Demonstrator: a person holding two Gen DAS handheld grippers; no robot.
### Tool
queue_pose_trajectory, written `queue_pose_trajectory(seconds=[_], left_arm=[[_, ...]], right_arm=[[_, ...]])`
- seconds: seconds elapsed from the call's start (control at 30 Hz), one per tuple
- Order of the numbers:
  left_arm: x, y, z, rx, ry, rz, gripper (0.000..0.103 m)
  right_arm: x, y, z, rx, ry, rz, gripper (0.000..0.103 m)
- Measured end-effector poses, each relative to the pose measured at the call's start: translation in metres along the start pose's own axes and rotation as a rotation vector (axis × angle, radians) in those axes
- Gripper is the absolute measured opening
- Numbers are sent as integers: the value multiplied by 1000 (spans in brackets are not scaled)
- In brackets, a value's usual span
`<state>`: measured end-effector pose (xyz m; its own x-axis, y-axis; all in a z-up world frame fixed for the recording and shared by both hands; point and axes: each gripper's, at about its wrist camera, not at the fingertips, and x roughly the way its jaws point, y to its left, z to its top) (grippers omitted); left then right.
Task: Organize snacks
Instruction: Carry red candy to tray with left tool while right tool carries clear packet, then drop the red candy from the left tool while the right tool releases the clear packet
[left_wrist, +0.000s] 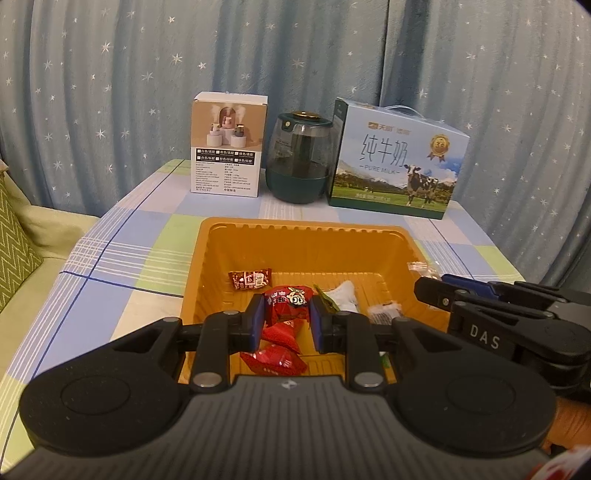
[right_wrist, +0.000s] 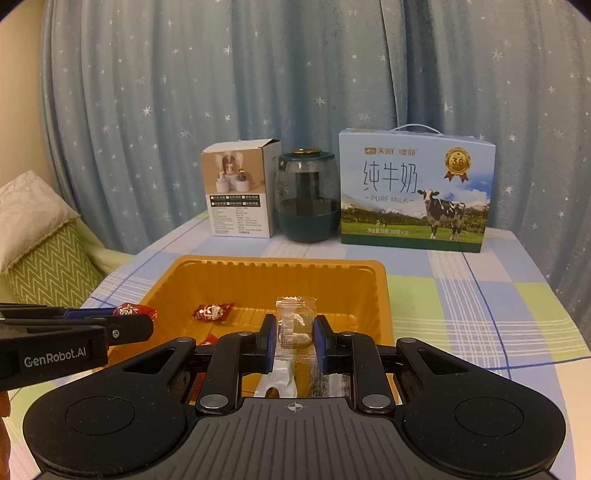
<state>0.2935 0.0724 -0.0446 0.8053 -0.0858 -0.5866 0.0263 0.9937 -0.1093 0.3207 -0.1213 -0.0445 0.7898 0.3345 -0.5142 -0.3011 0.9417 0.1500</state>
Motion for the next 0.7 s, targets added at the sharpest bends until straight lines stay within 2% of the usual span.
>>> queue_pose_trajectory(seconds=[0.7], left_arm=[[29, 9, 4, -40, 24, 4, 23]], right_arm=[[16, -18, -2, 51, 38, -9, 22]])
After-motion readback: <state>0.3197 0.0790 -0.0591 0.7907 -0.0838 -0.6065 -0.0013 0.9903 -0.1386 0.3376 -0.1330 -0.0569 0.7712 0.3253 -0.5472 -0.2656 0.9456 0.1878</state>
